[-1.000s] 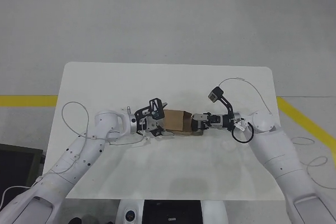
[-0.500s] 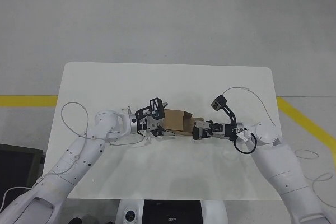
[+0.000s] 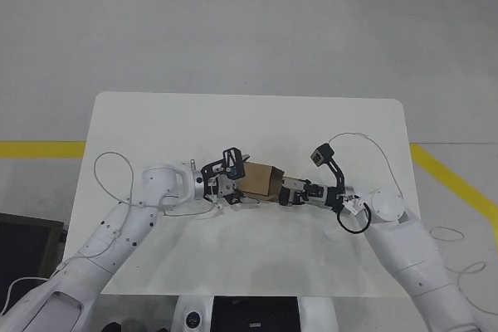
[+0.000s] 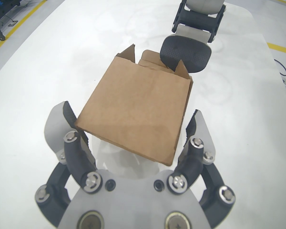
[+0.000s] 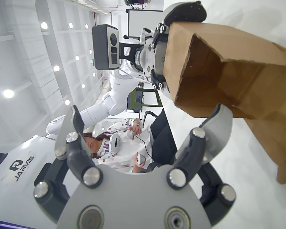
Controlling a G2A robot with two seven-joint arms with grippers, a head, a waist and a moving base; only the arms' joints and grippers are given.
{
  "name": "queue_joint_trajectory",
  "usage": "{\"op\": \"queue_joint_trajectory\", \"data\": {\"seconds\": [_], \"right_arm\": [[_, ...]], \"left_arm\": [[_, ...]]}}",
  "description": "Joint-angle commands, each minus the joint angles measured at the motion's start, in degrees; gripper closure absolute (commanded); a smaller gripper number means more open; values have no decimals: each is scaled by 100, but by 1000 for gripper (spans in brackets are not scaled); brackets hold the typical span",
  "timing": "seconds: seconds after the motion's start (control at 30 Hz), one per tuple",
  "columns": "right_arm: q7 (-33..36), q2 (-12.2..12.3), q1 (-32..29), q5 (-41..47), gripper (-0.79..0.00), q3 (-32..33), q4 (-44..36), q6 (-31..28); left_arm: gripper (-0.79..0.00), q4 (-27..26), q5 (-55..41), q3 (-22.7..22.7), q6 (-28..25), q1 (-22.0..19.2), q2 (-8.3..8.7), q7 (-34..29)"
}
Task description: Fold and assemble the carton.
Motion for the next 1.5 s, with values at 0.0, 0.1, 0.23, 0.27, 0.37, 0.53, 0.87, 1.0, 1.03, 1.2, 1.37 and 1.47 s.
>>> {"op": "queue_joint_trajectory", "data": {"seconds": [0.0, 0.1, 0.23, 0.27, 0.37, 0.53, 0.87, 1.0, 1.03, 1.2, 1.37, 1.47], "right_arm": [[15, -17, 49, 24, -785, -42, 53, -22], [76, -54, 168, 78, -785, -139, 161, -59], [140, -122, 363, 150, -785, -304, 368, -127], [153, -144, 417, 176, -785, -354, 425, -149], [220, -213, 604, 247, -785, -513, 612, -190], [365, -318, 876, 339, -785, -731, 954, -271], [673, -468, 1221, 614, -785, -907, 1502, -589], [916, -465, 1281, 716, -785, -841, 1650, -619], [984, -452, 1280, 747, -785, -791, 1655, -617], [1169, -320, 1167, 584, -785, -473, 1408, -525], [1359, -164, 937, 443, -785, -107, 1052, -235], [1341, -108, 905, 321, -785, 42, 1003, -150]], "left_arm": [[-785, 1, 4, -2, -9, 0, -8, 2], [-785, -7, 15, 0, -24, 8, -20, 0], [-785, -34, 34, -2, -39, 23, -33, -19], [-785, -46, 44, -4, -40, 26, -35, -24], [-785, -67, 62, -7, -52, 45, -42, -53], [-785, -84, 40, -28, -51, 82, -52, -122], [-785, -165, -66, -61, -86, 150, -76, -256], [-785, -148, -124, -88, 5, 156, -93, -329], [-785, -127, -163, -103, 35, 158, -97, -344], [-785, -99, -214, -126, 41, 147, -114, -409], [-785, -61, -234, -153, 31, 155, -125, -415], [-785, -55, -239, -167, 30, 166, -131, -418]]}}
